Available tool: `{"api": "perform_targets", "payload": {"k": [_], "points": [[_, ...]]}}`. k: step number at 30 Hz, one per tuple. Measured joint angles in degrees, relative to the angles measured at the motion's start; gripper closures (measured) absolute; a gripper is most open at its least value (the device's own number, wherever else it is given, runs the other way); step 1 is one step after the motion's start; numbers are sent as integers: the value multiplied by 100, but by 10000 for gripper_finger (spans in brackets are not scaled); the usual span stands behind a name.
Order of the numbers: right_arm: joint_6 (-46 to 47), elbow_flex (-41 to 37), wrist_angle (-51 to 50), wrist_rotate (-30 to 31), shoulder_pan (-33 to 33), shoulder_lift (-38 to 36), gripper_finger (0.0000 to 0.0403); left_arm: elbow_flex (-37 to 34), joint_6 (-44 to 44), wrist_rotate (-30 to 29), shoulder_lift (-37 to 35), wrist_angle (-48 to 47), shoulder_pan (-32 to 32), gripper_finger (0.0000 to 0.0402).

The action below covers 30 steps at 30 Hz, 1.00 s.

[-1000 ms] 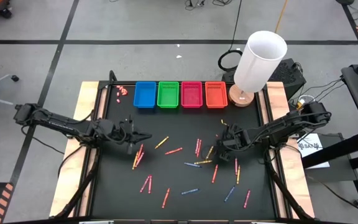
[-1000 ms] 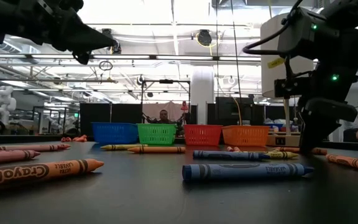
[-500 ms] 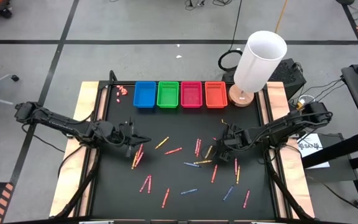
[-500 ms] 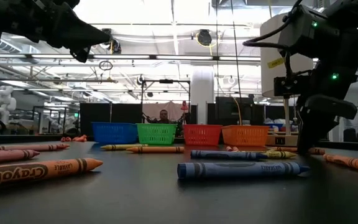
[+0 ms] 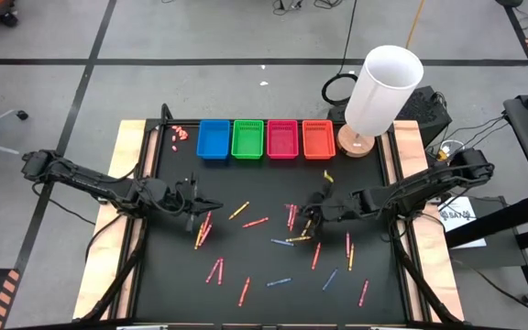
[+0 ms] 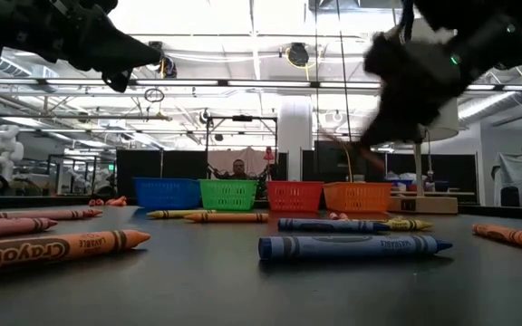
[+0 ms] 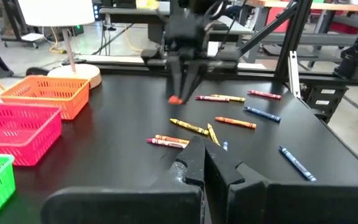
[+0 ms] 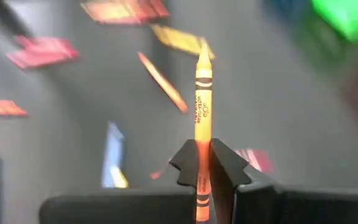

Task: Sort crayons
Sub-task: Put the orange crayon into the green bin

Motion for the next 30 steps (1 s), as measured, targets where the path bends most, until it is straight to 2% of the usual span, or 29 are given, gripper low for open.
{"api": "perform_targets", "payload": {"k": [6, 12, 21, 23, 30], "points": [[-1070, -13, 2550, 147, 130, 549, 401, 0, -104, -2, 3, 8, -11, 401], [-1620, -13, 4337, 154, 95, 1240, 401, 0, -174, -2, 3, 7, -11, 401], [-2367, -9, 7728, 149, -160, 2691, 401, 0, -174, -2, 6, 392, -11, 401], [-2323, -3, 8015, 149, -212, 2932, 401, 0, -174, -2, 6, 425, -11, 401], [-2402, 138, 7867, 128, -367, 3126, 401, 0, -170, -48, 6, 459, -11, 401]]}}
